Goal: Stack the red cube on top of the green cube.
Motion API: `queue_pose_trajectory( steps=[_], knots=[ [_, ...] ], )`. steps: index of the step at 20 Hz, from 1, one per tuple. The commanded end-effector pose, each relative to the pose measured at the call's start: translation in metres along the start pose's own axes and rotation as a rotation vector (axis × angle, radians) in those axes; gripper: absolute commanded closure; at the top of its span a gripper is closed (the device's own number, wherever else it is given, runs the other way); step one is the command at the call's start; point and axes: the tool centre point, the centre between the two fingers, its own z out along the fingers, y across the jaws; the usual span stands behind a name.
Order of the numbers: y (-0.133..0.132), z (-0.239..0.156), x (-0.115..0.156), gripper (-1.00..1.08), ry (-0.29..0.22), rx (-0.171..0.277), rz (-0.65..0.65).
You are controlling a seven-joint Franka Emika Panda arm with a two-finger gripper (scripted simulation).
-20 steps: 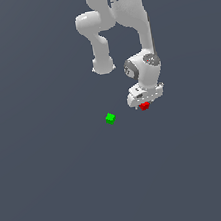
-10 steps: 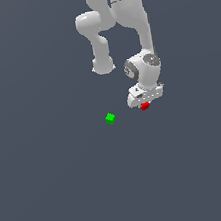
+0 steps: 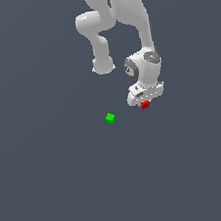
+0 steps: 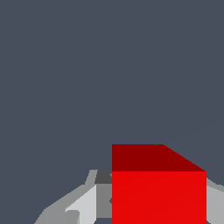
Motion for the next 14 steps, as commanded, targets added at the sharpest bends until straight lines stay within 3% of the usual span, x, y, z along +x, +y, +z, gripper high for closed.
queue_pose_trajectory(
  steps=[1,14],
  knots=[
    [0.000,-0.009,0.000,1.08,0.001,0.000,0.000],
    [0.000,-0.079,0.000,1.08,0.001,0.001,0.000]
  ],
)
